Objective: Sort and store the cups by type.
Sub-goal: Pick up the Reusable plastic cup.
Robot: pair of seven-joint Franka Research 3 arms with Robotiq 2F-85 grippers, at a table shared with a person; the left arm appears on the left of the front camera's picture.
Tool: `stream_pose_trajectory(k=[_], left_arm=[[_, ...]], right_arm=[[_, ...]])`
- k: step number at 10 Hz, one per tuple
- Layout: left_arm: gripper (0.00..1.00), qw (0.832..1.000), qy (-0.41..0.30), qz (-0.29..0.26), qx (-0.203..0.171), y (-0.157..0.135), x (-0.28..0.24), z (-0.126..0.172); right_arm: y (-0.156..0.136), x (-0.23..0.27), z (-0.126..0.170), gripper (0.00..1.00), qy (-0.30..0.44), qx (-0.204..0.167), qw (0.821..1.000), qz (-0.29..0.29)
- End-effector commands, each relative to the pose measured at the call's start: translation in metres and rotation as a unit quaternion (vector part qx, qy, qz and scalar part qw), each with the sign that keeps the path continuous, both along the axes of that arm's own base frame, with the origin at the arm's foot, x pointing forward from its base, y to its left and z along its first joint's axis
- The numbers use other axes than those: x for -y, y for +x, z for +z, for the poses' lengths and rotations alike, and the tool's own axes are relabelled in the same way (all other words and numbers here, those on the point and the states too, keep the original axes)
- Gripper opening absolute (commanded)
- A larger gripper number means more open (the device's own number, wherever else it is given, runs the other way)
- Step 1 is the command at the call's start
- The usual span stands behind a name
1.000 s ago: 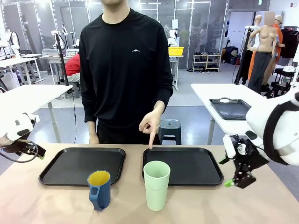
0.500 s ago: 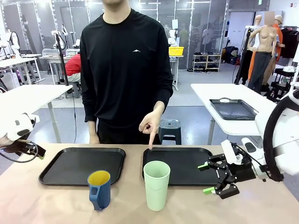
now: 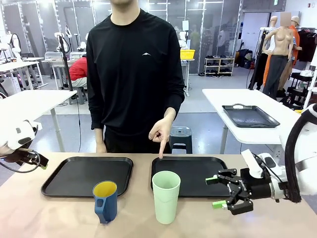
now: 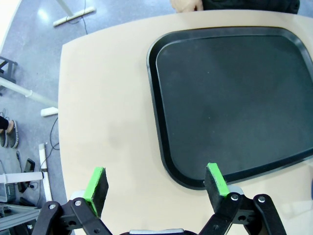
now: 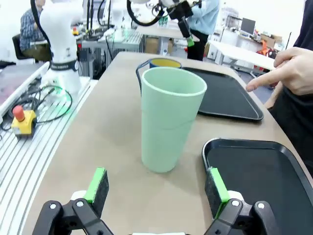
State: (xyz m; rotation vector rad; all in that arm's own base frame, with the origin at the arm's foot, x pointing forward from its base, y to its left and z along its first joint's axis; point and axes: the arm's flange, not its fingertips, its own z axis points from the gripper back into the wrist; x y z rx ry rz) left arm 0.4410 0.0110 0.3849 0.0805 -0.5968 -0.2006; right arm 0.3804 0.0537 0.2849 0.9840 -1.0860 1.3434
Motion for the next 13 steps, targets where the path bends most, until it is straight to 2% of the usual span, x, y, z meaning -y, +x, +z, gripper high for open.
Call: stream_pose_trajectory(k=[1,7,8,9,13], left_arm=[[1.00,1.000,0.000,0.002,0.000,0.000,-0.002,0.000],[1.00,1.000,0.000,0.002,0.000,0.000,-0.002,0.000],[1.00,1.000,0.000,0.002,0.000,0.000,-0.002,0.000],[1.00,1.000,0.000,0.002,0.000,0.000,-0.002,0.000],[1.00,1.000,0.000,0.002,0.000,0.000,-0.002,0.000]], right_arm=[[-0.001,-0.001,0.002,1.00,-0.019,0.008,1.000,0.003],[0.002,-0.001,0.000,1.00,-0.009,0.002,1.000,0.002],[0.018,-0.013,-0.010,1.00,-0.004,-0.019,1.000,-0.006],[0.028,-0.024,-0.019,1.00,0.011,-0.033,0.999,0.014],[0.050,-0.065,-0.039,1.00,0.042,-0.060,0.996,0.050]])
